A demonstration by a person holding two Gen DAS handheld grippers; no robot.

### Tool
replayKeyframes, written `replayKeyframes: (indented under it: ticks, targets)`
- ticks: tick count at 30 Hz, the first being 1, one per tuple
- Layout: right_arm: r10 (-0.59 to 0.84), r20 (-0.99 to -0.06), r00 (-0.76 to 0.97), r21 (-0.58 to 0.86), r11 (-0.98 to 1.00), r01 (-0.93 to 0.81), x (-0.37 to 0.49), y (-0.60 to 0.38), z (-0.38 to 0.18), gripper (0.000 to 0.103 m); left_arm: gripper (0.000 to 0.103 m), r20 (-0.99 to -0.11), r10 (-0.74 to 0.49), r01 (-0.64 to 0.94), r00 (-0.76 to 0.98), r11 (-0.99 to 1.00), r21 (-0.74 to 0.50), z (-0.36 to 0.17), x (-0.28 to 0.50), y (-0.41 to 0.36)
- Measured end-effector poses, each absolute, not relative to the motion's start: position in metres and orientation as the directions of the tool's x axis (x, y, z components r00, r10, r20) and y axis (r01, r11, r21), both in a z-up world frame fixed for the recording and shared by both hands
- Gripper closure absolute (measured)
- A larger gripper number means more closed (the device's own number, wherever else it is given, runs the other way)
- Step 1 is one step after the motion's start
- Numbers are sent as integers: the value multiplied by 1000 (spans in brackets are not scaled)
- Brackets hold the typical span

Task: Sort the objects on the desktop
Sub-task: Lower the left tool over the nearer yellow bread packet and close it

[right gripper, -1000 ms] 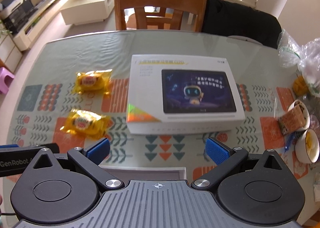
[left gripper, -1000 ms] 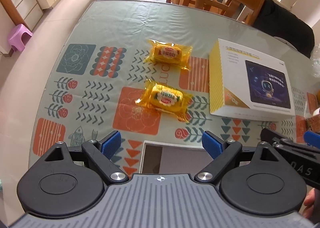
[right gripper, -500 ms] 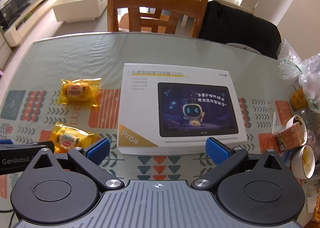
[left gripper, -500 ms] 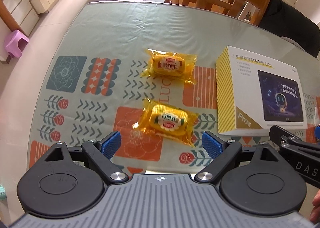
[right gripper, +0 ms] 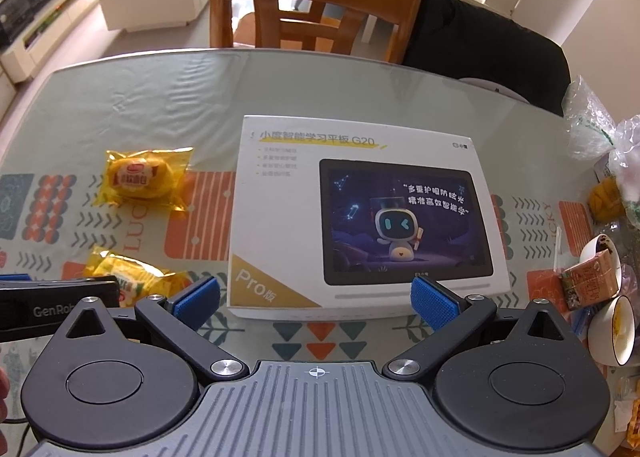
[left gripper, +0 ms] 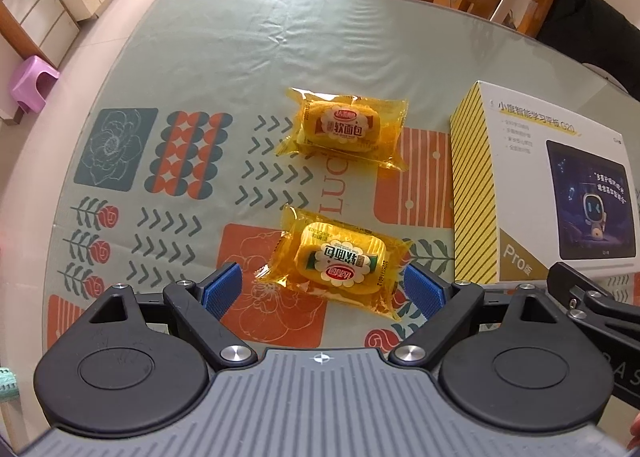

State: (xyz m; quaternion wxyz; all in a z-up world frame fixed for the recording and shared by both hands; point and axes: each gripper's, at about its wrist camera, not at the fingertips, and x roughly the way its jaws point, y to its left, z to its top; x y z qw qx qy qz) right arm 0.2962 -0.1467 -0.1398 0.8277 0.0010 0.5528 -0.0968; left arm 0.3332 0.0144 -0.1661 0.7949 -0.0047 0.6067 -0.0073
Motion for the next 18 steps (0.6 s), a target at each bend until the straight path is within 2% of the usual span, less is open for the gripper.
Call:
replayKeyframes:
  ticks: [18]
  targets:
    - [-173,-925,339,-116,977,181,308,-160,-159,0,0,-979,66,24,195,997,72,-228,355,-7]
